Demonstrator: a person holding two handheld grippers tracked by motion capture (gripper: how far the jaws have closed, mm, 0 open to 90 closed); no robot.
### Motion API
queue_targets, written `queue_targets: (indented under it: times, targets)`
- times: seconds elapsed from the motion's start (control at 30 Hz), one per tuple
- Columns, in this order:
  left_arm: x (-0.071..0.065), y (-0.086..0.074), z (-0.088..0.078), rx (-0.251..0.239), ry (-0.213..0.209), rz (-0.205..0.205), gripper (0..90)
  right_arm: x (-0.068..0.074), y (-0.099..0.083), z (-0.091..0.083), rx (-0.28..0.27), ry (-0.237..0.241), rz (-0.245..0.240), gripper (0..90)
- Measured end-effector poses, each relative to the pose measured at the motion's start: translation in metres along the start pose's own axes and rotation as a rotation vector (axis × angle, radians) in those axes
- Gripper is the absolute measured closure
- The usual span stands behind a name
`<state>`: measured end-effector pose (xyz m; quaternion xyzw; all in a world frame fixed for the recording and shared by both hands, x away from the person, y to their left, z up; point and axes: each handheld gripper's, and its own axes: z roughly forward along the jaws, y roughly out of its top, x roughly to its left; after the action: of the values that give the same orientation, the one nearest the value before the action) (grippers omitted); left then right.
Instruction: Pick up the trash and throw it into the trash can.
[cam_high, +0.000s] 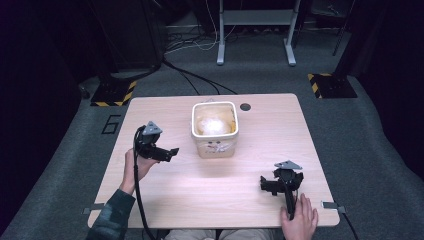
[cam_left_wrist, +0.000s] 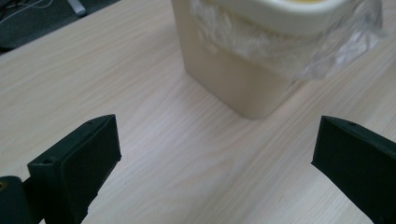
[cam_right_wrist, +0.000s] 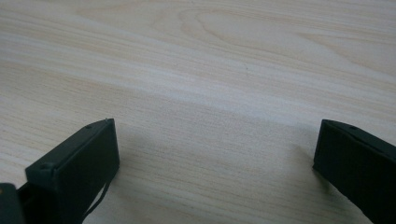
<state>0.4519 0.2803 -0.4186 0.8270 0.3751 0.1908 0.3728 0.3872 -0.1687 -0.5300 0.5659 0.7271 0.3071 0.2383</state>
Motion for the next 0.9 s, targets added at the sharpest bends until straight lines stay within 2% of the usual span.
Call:
queue_targets:
  times: [0.17,0.37,0.5,0.73,0.9]
  targets:
    - [0.007,-0.027,0.001,0.038,0.009,-0.036,0.1,0.000,0.000,0.000,0.000,0.000,0.000,0.0]
    - [0.015,-0.059,0.003,0.053,0.020,-0.085,0.1,0.000,0.000,0.000,0.000,0.000,0.000,0.0]
    - [0.018,-0.080,0.005,0.047,0.029,-0.129,0.1,0.000,0.000,0.000,0.000,0.000,0.000,0.0]
    - [0.021,-0.116,0.010,0.053,0.022,-0.213,0.1,0.000,0.000,0.000,0.000,0.000,0.000,0.0]
    - [0.021,-0.131,0.014,0.052,0.032,-0.229,0.1,0.000,0.000,0.000,0.000,0.000,0.000,0.0]
